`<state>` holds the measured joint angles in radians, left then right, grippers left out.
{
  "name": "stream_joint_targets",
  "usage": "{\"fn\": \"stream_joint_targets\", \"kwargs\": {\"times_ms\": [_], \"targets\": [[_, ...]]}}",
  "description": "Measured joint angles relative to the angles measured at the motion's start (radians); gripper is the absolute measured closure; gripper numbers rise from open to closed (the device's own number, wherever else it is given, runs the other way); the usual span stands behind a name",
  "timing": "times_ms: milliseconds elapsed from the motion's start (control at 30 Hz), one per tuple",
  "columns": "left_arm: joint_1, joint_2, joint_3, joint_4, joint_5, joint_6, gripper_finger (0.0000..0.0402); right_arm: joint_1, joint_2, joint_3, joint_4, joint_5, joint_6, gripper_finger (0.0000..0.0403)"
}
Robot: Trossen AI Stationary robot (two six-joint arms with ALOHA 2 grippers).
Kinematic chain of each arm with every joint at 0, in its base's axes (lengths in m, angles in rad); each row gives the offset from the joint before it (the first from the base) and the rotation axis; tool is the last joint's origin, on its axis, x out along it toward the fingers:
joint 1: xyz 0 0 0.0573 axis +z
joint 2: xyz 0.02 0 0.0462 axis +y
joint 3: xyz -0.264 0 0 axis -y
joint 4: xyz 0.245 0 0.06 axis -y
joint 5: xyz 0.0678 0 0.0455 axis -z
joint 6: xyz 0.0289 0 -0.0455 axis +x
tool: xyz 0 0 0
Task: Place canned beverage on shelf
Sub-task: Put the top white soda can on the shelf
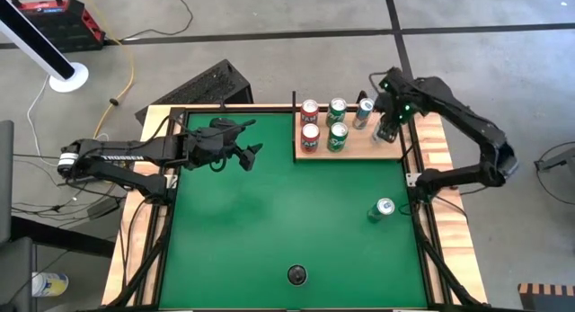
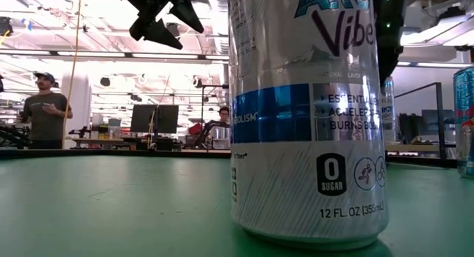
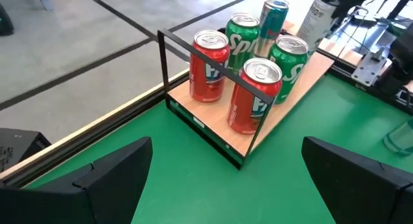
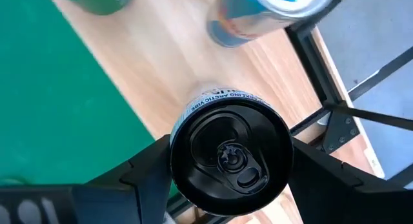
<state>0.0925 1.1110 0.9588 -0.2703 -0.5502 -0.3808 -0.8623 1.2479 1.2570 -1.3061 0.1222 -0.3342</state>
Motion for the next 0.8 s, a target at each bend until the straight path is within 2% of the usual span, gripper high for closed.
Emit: {"fn": "stream_joint_targets", "kwargs": {"times_ms": [167, 300, 600, 800], "targets": [[0.000, 0.000, 0.000, -0.001, -0.003, -0.011, 0.0017, -0.113, 0.014, 0.001, 0.045, -0.031, -0.052, 0.0125], [0.000, 0.000, 0.000, -0.001, -0.013, -0.019, 0.0017, -0.150, 0.018, 0.011, 0.090, -0.057, -0.056, 0.0125], [0.013, 0.000, 0.000, 0.000, -0.011, -0.026, 0.0017, -0.164, 0.018, 0.017, 0.165, -0.056, -0.074, 0.0125], [0.015, 0.000, 0.000, 0.000, -0.007, -0.028, 0.0017, -0.161, 0.042, 0.021, 0.143, -0.019, -0.084, 0.0125]]}}
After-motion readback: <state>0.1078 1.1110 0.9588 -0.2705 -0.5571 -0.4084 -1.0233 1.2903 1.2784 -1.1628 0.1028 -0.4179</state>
